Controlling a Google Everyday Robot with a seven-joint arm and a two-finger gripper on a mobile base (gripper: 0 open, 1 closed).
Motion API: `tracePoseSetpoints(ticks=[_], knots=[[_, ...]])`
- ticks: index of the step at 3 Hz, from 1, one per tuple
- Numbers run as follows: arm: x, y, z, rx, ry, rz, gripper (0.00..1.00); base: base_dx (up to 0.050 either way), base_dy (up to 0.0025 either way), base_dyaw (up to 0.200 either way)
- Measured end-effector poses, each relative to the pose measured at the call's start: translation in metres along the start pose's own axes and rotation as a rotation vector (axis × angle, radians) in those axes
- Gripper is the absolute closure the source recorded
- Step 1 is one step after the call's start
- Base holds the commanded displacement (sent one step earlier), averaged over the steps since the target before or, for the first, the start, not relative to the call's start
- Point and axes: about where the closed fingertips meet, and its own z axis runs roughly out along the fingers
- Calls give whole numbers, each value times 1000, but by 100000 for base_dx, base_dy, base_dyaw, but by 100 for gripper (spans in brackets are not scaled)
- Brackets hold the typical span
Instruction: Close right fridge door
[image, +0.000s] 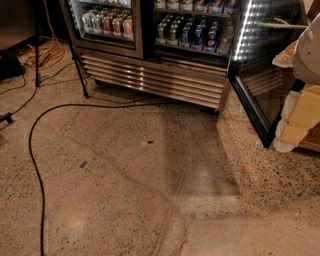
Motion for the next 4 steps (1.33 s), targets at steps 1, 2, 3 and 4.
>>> tracePoseSetpoints(ticks=[1,2,3,4], knots=[[0,0,0,0,0,0,0,4850,0,8],[0,0,0,0,0,0,0,4949,-1,22],[0,0,0,0,0,0,0,4955,0,-5],[0,0,0,0,0,0,0,0,0,0]])
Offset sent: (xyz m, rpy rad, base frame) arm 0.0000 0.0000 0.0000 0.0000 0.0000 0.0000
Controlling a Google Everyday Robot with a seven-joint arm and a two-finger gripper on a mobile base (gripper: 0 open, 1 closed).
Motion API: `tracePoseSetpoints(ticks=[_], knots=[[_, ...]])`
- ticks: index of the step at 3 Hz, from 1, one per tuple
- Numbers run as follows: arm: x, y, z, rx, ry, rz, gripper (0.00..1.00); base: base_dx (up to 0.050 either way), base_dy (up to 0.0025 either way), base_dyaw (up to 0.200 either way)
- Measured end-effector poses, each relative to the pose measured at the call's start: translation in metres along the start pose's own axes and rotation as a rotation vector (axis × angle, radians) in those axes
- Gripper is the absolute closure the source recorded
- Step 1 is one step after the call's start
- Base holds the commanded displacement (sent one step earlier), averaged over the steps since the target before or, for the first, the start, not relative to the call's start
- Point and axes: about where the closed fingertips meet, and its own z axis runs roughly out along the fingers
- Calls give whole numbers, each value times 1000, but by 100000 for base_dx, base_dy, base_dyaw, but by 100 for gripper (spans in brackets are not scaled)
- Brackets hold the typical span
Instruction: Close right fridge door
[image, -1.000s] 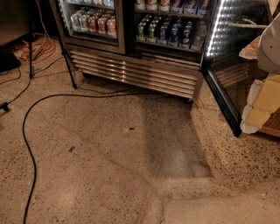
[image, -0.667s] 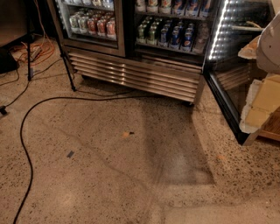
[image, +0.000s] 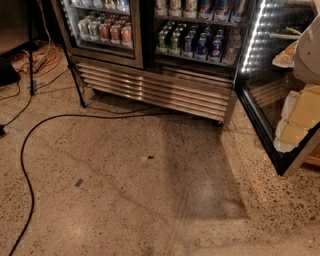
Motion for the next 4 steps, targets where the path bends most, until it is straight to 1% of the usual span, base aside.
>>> tracePoseSetpoints(ticks=[1,4], knots=[[0,0,0,0,0,0,19,0,0,0],[0,0,0,0,0,0,88,0,0,0]])
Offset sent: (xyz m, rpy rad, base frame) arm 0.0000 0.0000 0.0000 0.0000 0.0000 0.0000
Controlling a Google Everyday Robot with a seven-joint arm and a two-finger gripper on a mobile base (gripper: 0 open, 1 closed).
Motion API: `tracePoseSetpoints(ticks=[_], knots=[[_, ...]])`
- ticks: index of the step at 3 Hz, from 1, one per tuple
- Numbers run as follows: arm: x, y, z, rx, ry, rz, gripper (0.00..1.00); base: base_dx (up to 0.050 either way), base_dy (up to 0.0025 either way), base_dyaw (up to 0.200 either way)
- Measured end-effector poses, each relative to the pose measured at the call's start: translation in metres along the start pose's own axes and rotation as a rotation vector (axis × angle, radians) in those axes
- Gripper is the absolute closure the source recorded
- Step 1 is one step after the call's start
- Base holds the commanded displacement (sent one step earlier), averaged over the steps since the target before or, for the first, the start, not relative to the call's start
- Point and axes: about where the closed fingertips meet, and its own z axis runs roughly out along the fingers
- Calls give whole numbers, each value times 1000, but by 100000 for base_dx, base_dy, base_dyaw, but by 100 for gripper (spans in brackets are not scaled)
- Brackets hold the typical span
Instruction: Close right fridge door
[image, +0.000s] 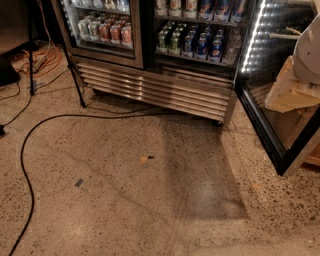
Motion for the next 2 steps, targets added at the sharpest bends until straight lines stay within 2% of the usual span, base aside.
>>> tracePoseSetpoints(ticks=[1,2], knots=[[0,0,0,0,0,0,100,3890,-245,-12603],[0,0,0,0,0,0,100,4696,1,-35]])
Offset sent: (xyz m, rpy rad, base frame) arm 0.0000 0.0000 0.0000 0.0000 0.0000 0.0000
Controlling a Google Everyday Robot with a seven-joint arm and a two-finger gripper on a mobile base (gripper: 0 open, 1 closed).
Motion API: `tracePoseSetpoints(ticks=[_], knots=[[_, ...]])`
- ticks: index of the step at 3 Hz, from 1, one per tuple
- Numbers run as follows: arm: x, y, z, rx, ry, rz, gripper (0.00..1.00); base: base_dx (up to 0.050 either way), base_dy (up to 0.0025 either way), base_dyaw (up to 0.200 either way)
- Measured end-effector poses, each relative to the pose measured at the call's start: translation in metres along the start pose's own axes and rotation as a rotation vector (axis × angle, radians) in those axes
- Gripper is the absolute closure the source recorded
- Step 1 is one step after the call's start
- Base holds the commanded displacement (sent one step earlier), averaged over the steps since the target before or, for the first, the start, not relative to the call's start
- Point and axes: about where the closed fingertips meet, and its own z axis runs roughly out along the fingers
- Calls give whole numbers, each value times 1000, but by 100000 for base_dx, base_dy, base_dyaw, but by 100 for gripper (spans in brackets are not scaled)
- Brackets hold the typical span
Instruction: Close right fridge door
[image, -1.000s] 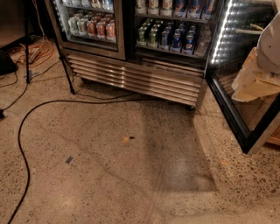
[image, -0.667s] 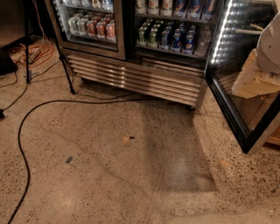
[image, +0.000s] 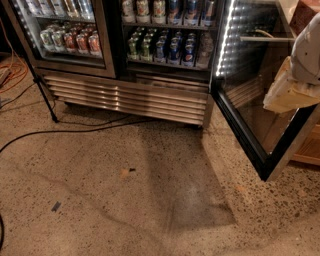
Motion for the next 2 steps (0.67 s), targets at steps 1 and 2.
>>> tracePoseSetpoints(ticks=[1,2], knots=[[0,0,0,0,0,0,100,4653,0,-24],[0,0,0,0,0,0,100,0,0,-18399]])
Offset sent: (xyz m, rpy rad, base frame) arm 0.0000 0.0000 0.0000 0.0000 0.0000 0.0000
